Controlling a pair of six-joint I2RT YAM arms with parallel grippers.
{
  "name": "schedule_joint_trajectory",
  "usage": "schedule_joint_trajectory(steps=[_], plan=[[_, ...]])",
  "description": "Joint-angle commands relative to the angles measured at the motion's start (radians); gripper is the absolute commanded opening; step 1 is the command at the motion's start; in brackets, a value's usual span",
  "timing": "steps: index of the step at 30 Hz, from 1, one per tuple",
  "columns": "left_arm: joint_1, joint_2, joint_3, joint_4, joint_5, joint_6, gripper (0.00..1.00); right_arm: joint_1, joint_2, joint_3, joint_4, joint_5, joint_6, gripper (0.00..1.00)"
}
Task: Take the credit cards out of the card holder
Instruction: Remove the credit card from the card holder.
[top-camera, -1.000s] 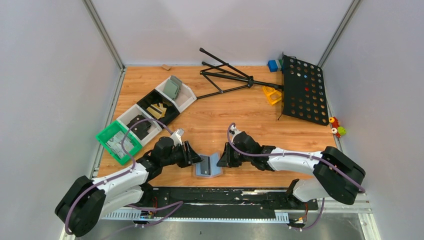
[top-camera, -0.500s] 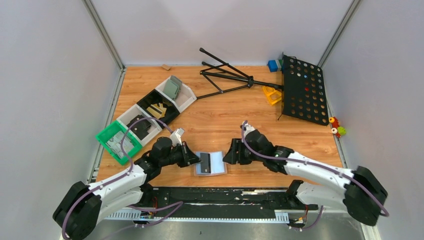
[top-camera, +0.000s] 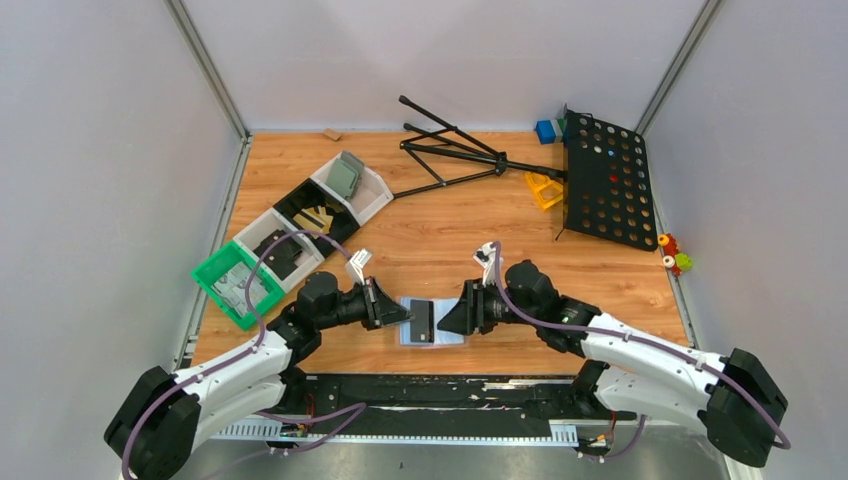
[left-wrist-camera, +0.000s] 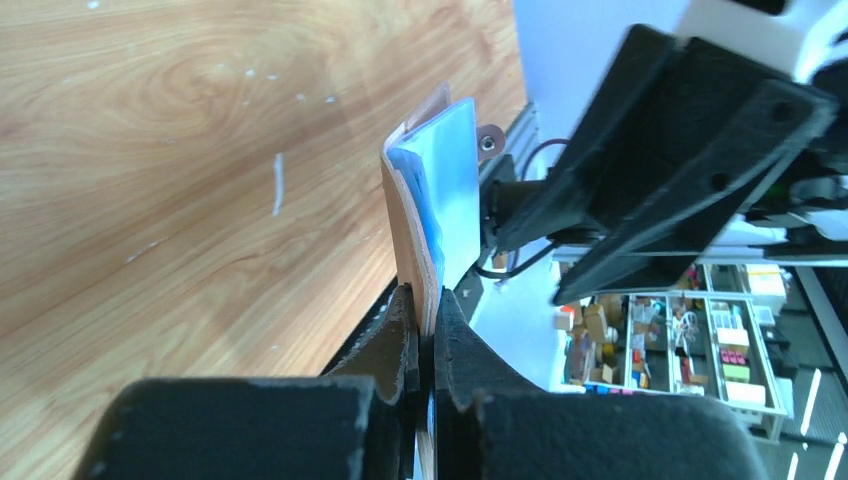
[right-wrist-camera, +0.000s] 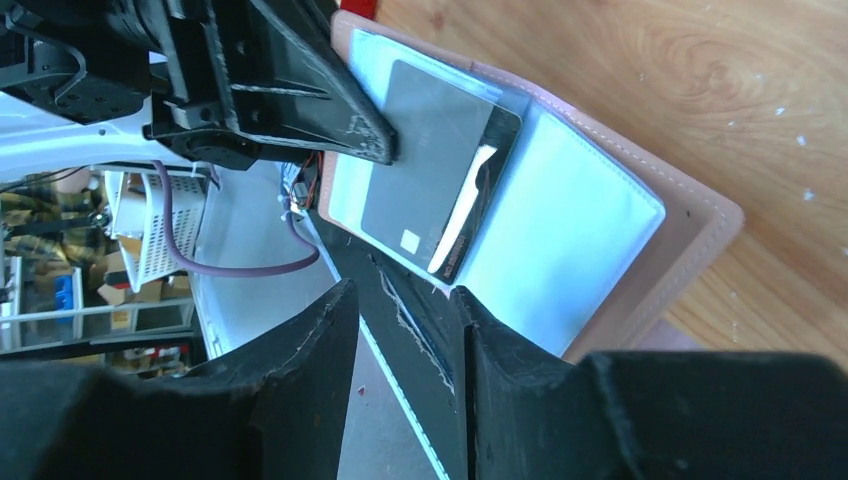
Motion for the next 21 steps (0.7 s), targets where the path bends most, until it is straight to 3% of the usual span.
schedule_joint_trajectory(steps=[1, 8, 17, 21], plan=[[-0.003, -0.002, -0.002, 0.198, 0.08, -0.072, 0.0, 0.001, 0.039, -0.035, 0.196, -0.089, 0.058, 0.38], [-0.003, -0.006, -0.022, 0.374, 0.131, -0.157, 0.0, 0.001, 0.073, -0.045, 0.273, -0.1, 0.117, 0.34], [-0.003, -0.071, -0.031, 0.395, 0.123, -0.205, 0.0, 0.001, 0.016, -0.077, 0.391, -0.125, 0.187, 0.33], [-0.003, -0.076, -0.05, 0.479, 0.121, -0.259, 0.0, -0.001, 0.014, -0.096, 0.466, -0.153, 0.234, 0.29]])
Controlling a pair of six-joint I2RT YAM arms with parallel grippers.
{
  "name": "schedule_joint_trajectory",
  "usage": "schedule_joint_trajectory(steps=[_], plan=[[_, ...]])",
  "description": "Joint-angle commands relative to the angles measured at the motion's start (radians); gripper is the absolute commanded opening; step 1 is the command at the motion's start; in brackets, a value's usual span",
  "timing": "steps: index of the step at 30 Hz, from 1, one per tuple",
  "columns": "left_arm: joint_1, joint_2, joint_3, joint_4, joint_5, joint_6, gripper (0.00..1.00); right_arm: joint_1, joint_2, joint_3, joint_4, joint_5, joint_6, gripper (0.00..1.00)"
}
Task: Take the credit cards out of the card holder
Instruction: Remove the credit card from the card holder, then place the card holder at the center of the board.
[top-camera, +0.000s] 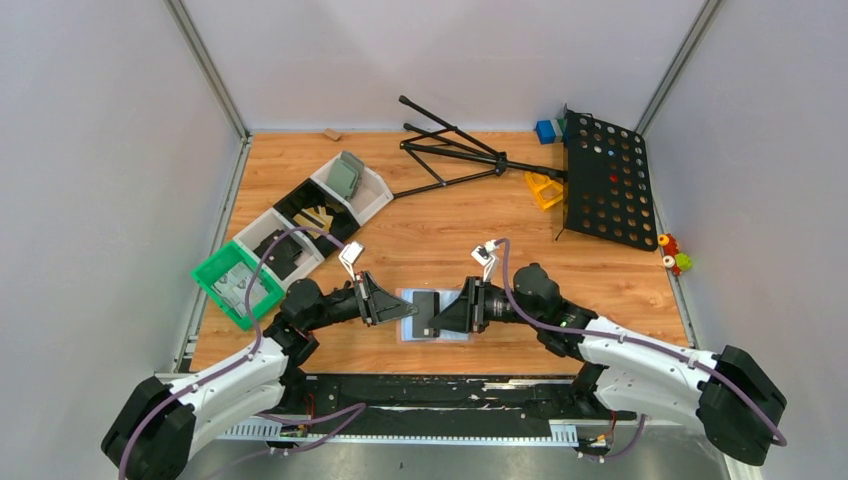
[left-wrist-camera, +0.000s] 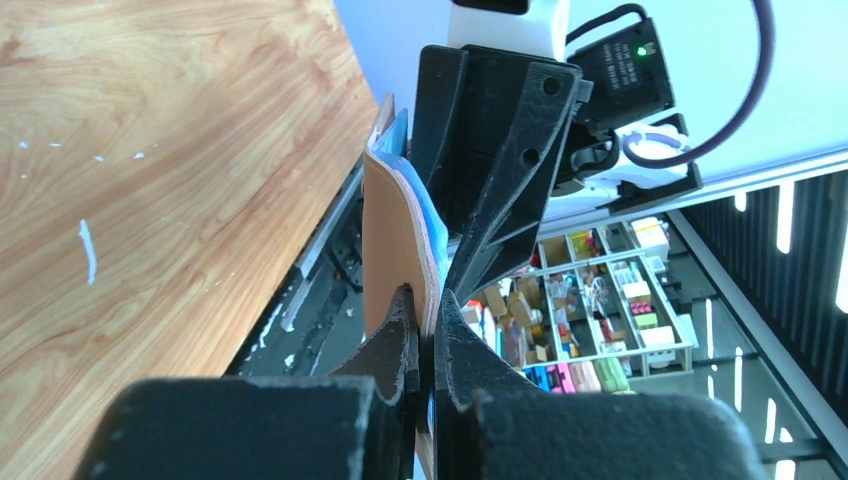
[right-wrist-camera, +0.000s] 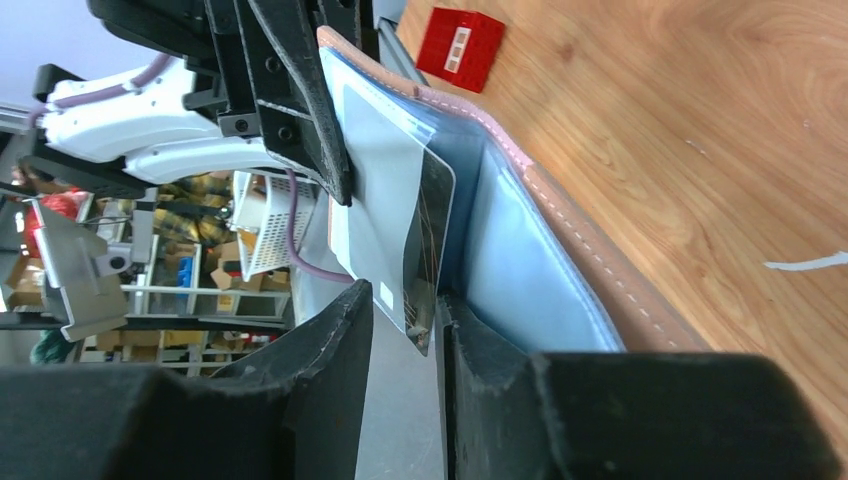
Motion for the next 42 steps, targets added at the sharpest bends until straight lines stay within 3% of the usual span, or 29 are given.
schedule_joint_trajectory(steps=[1, 5, 11, 19, 24, 26, 30, 36, 42], plan=[[-0.004, -0.013, -0.018, 0.183, 0.014, -0.089, 0.0, -0.001, -0.014, -0.029, 0.194, -0.048, 0.081, 0.29], [-0.004, 0.004, -0.021, 0.242, 0.026, -0.122, 0.0, 0.0, -0.019, -0.058, 0.326, -0.074, 0.137, 0.22], [-0.004, 0.01, -0.022, 0.277, 0.02, -0.149, 0.0, -0.002, -0.073, -0.07, 0.322, -0.05, 0.152, 0.0], [-0.004, 0.016, -0.035, 0.359, -0.014, -0.204, 0.0, -0.041, -0.23, -0.129, 0.201, 0.031, 0.153, 0.0], [-0.004, 0.017, -0.037, 0.312, -0.041, -0.188, 0.0, -0.085, -0.324, -0.112, 0.029, 0.053, 0.111, 0.0], [-0.004, 0.013, -0.034, 0.22, -0.056, -0.151, 0.0, -0.1, -0.372, -0.076, -0.123, 0.092, 0.065, 0.0], [-0.004, -0.007, 0.034, -0.216, -0.121, 0.079, 0.0, -0.105, -0.436, -0.001, -0.369, 0.214, -0.04, 0.0], [-0.004, 0.015, 0.224, -0.904, -0.39, 0.483, 0.0, -0.105, -0.34, 0.076, -0.406, 0.205, -0.111, 0.0], [-0.004, 0.155, 0.417, -1.226, -0.605, 0.642, 0.0, -0.105, -0.204, 0.137, -0.365, 0.181, -0.147, 0.0]])
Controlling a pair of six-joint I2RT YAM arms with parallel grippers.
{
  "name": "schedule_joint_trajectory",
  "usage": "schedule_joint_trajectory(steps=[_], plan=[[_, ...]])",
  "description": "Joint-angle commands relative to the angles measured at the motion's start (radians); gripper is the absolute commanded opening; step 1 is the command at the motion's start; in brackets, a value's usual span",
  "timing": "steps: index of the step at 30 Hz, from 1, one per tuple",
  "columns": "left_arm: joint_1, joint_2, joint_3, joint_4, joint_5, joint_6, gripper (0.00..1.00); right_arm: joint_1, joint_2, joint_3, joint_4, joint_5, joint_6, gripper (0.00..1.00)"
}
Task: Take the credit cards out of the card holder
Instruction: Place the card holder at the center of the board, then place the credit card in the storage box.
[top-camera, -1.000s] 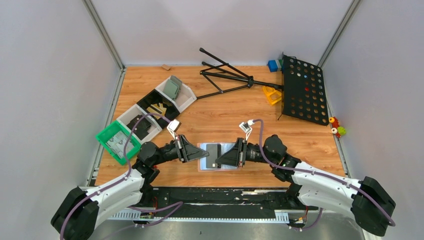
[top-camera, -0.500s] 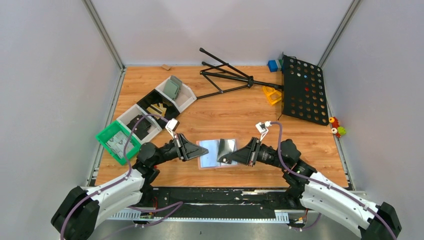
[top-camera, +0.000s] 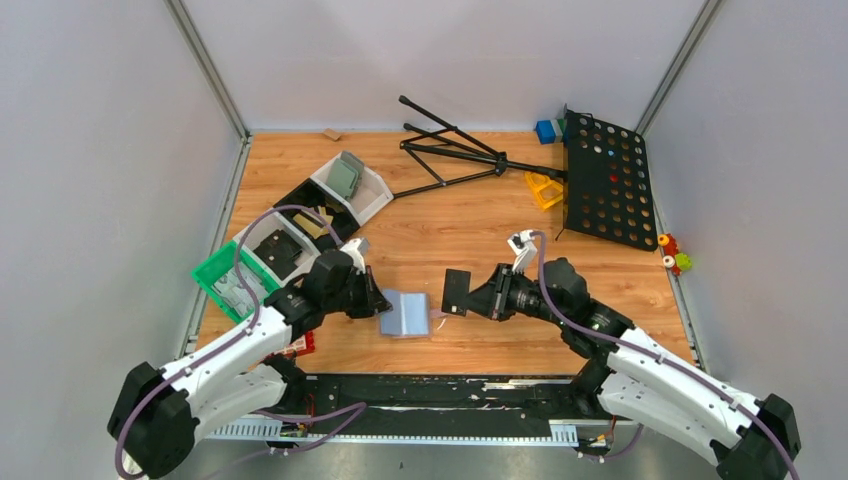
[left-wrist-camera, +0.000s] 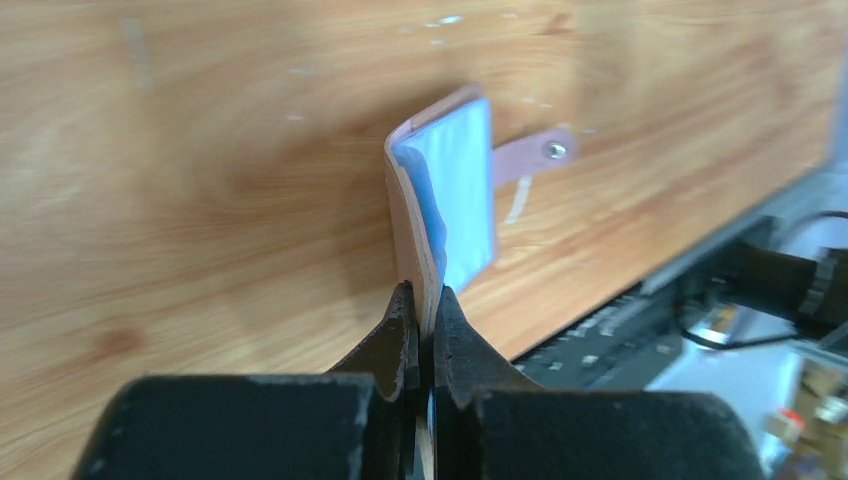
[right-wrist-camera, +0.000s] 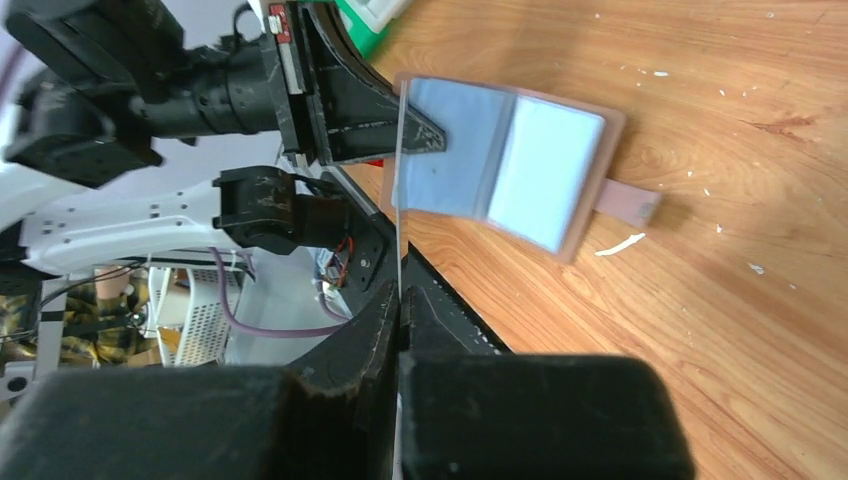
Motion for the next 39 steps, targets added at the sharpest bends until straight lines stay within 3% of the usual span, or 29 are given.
schedule_joint_trajectory(steps=[1, 5, 8, 11, 15, 21, 26, 30, 35, 39], plan=[[-0.003, 0.091, 0.145, -0.36, -0.226, 0.199, 0.0, -0.002, 0.081, 0.077, 0.01, -0.003, -0.061, 0.0], [-0.025, 0.184, 0.202, -0.365, -0.265, 0.2, 0.03, -0.002, 0.169, 0.117, 0.016, -0.019, -0.079, 0.0], [-0.038, 0.198, 0.214, -0.343, -0.257, 0.199, 0.37, -0.001, 0.221, 0.138, 0.031, -0.036, -0.083, 0.0], [-0.039, 0.145, 0.213, -0.33, -0.261, 0.19, 0.56, -0.002, 0.267, 0.156, 0.053, -0.051, -0.088, 0.0], [-0.04, 0.085, 0.229, -0.373, -0.318, 0.176, 0.63, -0.001, 0.347, 0.174, 0.083, -0.065, -0.086, 0.0], [-0.039, -0.059, 0.254, -0.407, -0.327, 0.15, 0.82, -0.002, 0.452, 0.214, 0.137, -0.138, -0.084, 0.0], [-0.039, -0.196, 0.254, -0.344, -0.227, 0.154, 0.86, -0.002, 0.482, 0.226, 0.238, -0.244, -0.065, 0.0], [-0.038, -0.262, 0.179, -0.127, -0.023, 0.074, 0.85, -0.002, 0.487, 0.214, 0.372, -0.35, -0.021, 0.0], [-0.038, -0.26, 0.087, 0.145, 0.128, -0.096, 0.76, -0.002, 0.469, 0.215, 0.449, -0.397, 0.021, 0.0], [-0.038, -0.248, 0.039, 0.242, 0.156, -0.161, 0.63, -0.002, 0.457, 0.213, 0.458, -0.407, 0.031, 0.0]])
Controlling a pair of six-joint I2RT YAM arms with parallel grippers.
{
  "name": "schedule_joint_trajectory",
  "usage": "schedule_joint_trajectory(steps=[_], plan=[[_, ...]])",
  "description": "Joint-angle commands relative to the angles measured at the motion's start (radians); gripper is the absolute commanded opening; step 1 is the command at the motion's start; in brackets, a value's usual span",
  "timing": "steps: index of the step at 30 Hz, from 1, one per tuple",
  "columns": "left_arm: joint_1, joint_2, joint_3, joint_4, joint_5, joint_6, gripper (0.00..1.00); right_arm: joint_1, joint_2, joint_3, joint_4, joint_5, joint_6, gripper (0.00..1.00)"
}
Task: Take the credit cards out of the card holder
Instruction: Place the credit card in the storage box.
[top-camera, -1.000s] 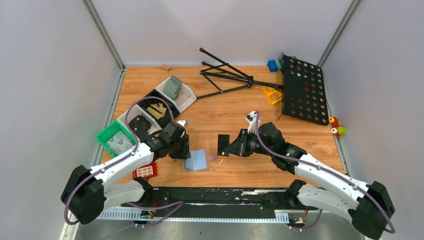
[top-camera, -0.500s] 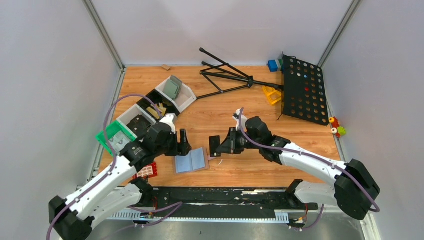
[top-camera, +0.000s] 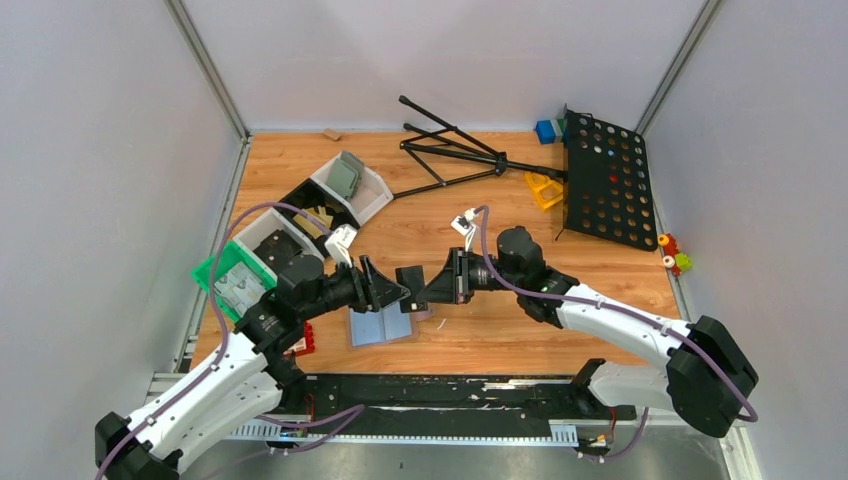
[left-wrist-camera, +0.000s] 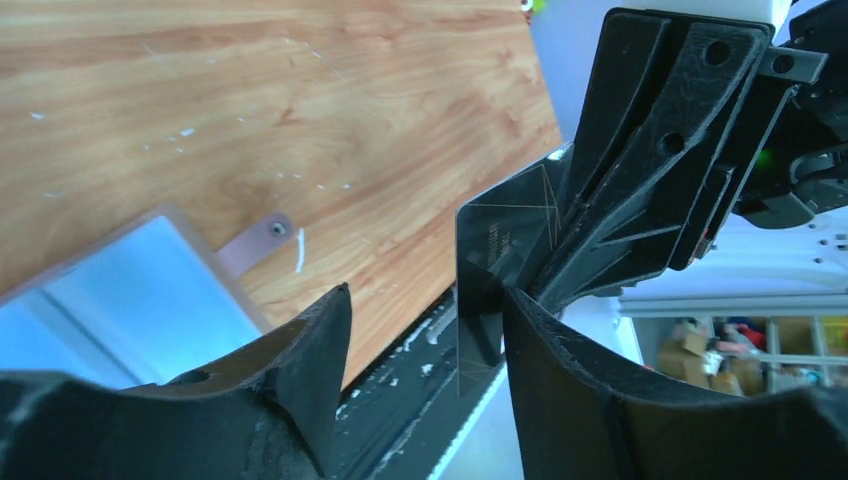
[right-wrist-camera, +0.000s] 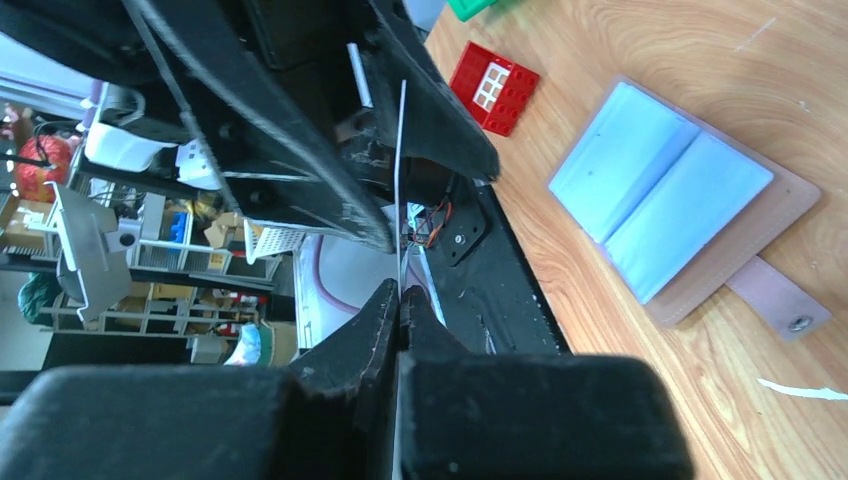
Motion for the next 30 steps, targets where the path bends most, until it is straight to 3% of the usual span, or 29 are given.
schedule_joint_trajectory(steps=[1, 6, 12, 14, 15, 16, 18, 21, 26, 30], plan=[[-0.004, 0.007, -0.041, 0.23, 0.098, -0.127, 0.57, -0.002, -0.028, 0.034, 0.101, -0.052, 0.035, 0.0], [-0.004, -0.002, -0.088, 0.35, 0.122, -0.199, 0.33, -0.004, -0.014, 0.03, 0.112, -0.055, 0.047, 0.0], [-0.004, -0.01, -0.099, 0.364, 0.128, -0.211, 0.19, -0.005, 0.017, 0.029, 0.123, -0.055, 0.051, 0.01], [-0.004, -0.014, -0.093, 0.343, 0.117, -0.203, 0.08, -0.008, 0.024, 0.029, 0.112, -0.051, 0.05, 0.14], [-0.004, -0.02, -0.085, 0.318, 0.101, -0.193, 0.02, -0.01, 0.023, 0.029, 0.1, -0.045, 0.046, 0.3], [-0.004, -0.025, -0.078, 0.284, 0.082, -0.179, 0.0, -0.014, 0.02, 0.026, 0.08, -0.032, 0.039, 0.39], [-0.003, -0.039, -0.059, 0.219, 0.034, -0.142, 0.0, -0.02, -0.002, 0.026, 0.008, 0.026, 0.009, 0.51], [-0.001, -0.044, -0.006, 0.028, -0.099, -0.079, 0.0, -0.037, -0.045, 0.036, -0.159, 0.125, -0.044, 0.58], [0.041, -0.019, 0.154, -0.317, -0.484, 0.01, 0.0, -0.042, -0.132, 0.042, -0.33, 0.254, -0.118, 0.61], [0.197, 0.032, 0.215, -0.389, -0.58, 0.084, 0.0, -0.043, -0.198, 0.04, -0.402, 0.313, -0.148, 0.6]])
